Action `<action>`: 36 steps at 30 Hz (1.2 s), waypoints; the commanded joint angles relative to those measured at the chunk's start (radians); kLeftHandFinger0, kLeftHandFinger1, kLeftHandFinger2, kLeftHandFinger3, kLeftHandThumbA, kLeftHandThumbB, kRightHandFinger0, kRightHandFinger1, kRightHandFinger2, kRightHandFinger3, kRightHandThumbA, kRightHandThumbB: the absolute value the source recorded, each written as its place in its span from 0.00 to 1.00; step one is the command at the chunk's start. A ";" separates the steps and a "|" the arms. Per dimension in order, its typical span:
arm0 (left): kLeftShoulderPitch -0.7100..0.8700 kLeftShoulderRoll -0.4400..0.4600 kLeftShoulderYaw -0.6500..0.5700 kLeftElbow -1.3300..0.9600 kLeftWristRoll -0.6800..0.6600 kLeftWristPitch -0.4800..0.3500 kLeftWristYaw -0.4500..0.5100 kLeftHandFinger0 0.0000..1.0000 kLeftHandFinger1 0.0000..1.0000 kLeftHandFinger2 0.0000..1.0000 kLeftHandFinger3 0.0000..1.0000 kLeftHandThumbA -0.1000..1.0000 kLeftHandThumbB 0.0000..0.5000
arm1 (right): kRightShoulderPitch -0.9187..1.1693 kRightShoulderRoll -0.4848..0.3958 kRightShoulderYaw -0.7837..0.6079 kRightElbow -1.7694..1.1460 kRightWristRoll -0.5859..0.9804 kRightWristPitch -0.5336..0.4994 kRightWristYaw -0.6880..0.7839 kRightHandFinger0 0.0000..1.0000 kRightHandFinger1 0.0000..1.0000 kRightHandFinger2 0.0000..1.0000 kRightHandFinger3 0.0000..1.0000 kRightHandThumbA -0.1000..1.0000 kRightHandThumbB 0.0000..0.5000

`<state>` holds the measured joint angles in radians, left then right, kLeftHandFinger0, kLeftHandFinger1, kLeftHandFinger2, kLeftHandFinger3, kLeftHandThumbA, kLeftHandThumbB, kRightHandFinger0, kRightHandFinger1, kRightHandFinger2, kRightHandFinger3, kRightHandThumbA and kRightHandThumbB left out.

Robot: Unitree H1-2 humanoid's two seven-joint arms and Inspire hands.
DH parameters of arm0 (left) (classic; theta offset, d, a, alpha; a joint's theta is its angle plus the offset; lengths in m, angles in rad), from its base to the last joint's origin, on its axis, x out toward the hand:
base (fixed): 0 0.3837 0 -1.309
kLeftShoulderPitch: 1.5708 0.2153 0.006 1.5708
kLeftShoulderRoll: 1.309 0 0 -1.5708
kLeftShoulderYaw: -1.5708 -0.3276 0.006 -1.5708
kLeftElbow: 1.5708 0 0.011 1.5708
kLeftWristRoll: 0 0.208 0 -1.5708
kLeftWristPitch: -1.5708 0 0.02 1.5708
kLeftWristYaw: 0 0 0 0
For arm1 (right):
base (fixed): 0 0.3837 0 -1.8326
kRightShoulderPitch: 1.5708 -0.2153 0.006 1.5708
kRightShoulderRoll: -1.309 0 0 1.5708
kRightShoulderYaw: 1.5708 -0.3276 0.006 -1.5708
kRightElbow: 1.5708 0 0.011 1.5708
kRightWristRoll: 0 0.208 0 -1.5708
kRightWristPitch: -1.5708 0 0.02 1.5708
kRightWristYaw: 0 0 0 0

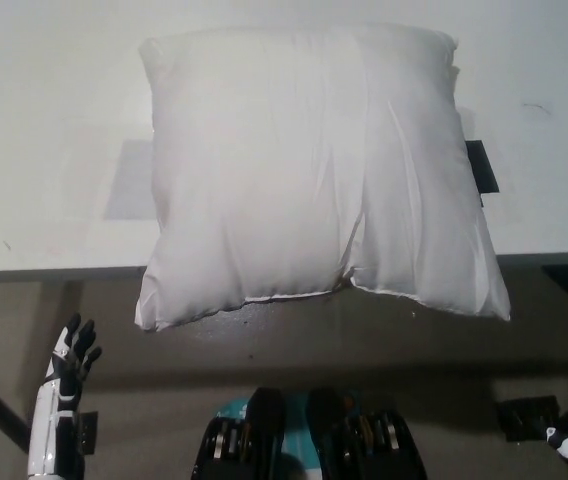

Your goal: The robot uses both hands to lift the pillow and then drops it on the table

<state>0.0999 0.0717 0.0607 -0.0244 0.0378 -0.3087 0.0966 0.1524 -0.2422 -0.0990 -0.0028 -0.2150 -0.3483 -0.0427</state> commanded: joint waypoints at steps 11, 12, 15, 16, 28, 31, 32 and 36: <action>-0.017 0.015 0.018 -0.016 0.025 -0.037 0.000 1.00 1.00 1.00 1.00 1.00 0.31 | -0.001 0.000 0.001 -0.041 -0.049 -0.033 -0.020 1.00 1.00 1.00 1.00 1.00 0.66; -0.023 0.016 0.017 -0.013 0.019 -0.038 -0.003 1.00 1.00 1.00 1.00 1.00 0.33 | -0.006 -0.002 -0.001 -0.037 -0.056 -0.038 -0.024 1.00 1.00 1.00 1.00 1.00 0.65; -0.021 0.011 0.013 -0.022 0.024 -0.027 -0.003 1.00 1.00 1.00 1.00 1.00 0.33 | -0.003 -0.007 -0.006 -0.038 -0.057 -0.041 -0.026 1.00 1.00 1.00 1.00 1.00 0.66; -0.013 0.013 0.014 -0.028 0.023 -0.024 -0.004 1.00 1.00 1.00 1.00 1.00 0.32 | 0.001 -0.005 -0.005 -0.034 -0.056 -0.045 -0.026 1.00 1.00 1.00 1.00 1.00 0.65; -0.043 0.017 0.017 -0.028 0.023 -0.023 -0.002 1.00 1.00 1.00 1.00 1.00 0.29 | -0.030 -0.008 -0.009 -0.031 -0.062 -0.026 -0.024 1.00 1.00 1.00 1.00 1.00 0.62; -0.031 0.019 0.018 -0.032 0.025 -0.025 -0.003 1.00 1.00 1.00 1.00 1.00 0.29 | -0.025 -0.007 -0.007 -0.026 -0.060 -0.039 -0.024 1.00 1.00 1.00 1.00 1.00 0.60; -0.031 0.019 0.018 -0.033 0.024 -0.024 -0.003 1.00 1.00 1.00 1.00 1.00 0.29 | -0.025 -0.006 -0.007 -0.024 -0.060 -0.041 -0.025 1.00 1.00 1.00 1.00 1.00 0.60; -0.016 0.020 0.020 -0.035 0.017 -0.023 -0.006 1.00 1.00 1.00 1.00 1.00 0.28 | -0.011 -0.001 -0.004 -0.038 -0.065 -0.020 -0.021 1.00 1.00 1.00 1.00 1.00 0.64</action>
<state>0.0793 0.0782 0.0675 -0.0264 0.0526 -0.3119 0.0961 0.1418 -0.2357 -0.0975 -0.0085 -0.2762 -0.3527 -0.0490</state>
